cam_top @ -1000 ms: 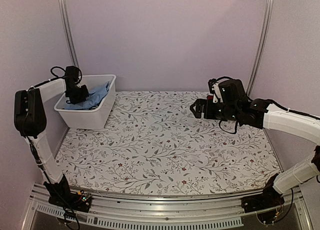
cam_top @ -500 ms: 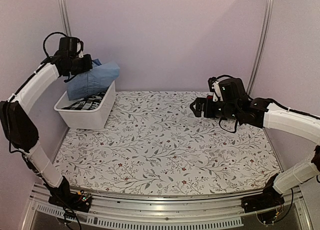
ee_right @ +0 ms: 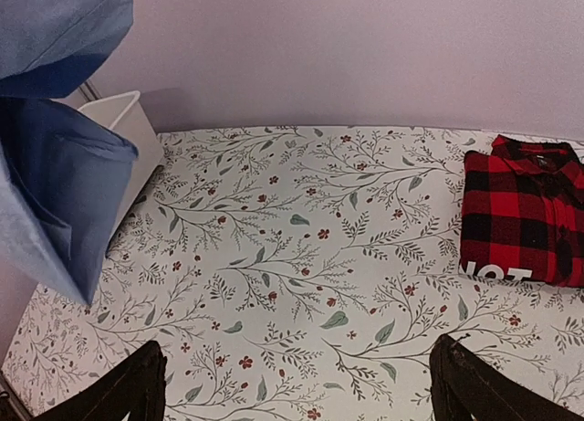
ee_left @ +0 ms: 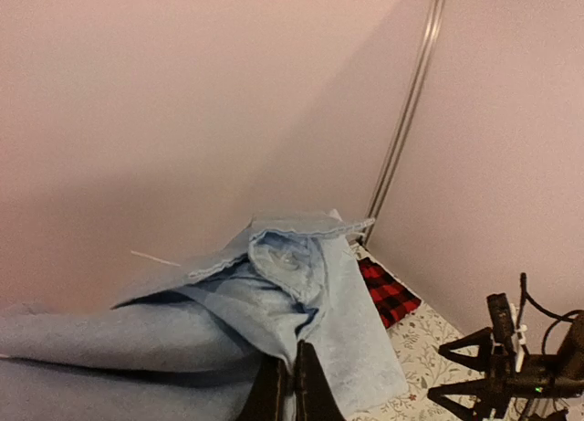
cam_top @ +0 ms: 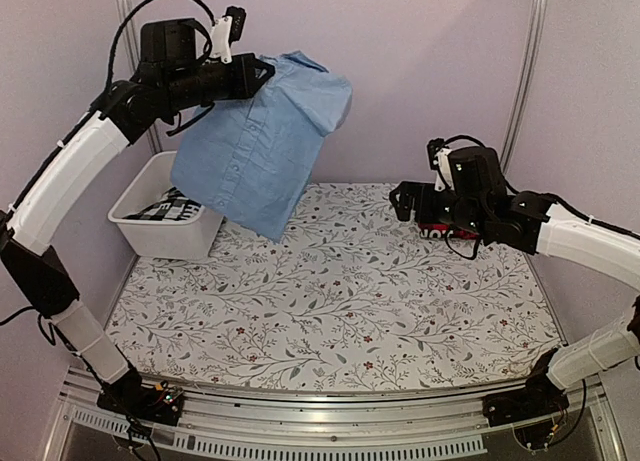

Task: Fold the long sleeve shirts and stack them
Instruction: Place the square-folded shirt at the center of the board.

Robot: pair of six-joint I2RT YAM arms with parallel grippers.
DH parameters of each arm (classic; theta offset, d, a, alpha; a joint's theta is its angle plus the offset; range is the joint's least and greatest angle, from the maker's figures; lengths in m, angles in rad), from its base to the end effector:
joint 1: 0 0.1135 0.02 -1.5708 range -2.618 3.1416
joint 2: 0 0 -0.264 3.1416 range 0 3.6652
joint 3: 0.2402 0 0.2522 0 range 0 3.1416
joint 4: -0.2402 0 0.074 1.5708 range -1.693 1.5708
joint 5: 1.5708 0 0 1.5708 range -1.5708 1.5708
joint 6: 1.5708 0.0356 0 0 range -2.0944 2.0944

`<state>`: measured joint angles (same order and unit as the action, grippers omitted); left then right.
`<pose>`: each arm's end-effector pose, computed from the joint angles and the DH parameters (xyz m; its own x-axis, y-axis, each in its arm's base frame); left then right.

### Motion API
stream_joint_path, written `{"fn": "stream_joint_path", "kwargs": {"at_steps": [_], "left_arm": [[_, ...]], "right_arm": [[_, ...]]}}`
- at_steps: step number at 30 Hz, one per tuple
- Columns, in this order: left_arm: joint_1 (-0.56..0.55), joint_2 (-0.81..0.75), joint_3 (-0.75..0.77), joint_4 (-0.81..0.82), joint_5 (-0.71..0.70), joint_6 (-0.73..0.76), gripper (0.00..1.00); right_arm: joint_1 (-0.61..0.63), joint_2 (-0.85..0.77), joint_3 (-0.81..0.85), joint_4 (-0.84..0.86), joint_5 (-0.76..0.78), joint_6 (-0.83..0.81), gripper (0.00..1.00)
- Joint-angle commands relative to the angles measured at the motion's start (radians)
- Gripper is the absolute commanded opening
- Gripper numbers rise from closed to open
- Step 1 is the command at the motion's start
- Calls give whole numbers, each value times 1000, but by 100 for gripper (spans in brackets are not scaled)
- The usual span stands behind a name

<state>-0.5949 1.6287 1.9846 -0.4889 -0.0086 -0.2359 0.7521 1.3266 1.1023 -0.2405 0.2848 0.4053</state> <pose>0.2922 -0.1974 0.5041 -0.2361 -0.1224 -0.9640 0.5124 0.8272 -0.2305 0.2296 0.2011 0.3252 -0.4870 0.0626 -0.8711 -0.3049 0.9225 0.2367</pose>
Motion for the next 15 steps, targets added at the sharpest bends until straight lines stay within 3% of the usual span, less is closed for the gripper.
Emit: {"fn": "stream_joint_path", "kwargs": {"at_steps": [1, 4, 7, 13, 15], "left_arm": [[-133, 49, 114, 88, 104, -15, 0], [-195, 102, 156, 99, 150, -43, 0], [-194, 129, 82, 134, 200, -108, 0], [-104, 155, -330, 352, 423, -258, 1], [-63, 178, -463, 424, 466, -276, 8]], "right_arm": [[6, -73, 35, -17, 107, -25, 99], [6, -118, 34, -47, 169, -17, 99], [6, -164, 14, -75, 210, 6, 99], [6, -236, -86, -89, 162, 34, 99], [6, -231, -115, -87, 108, 35, 99]]}}
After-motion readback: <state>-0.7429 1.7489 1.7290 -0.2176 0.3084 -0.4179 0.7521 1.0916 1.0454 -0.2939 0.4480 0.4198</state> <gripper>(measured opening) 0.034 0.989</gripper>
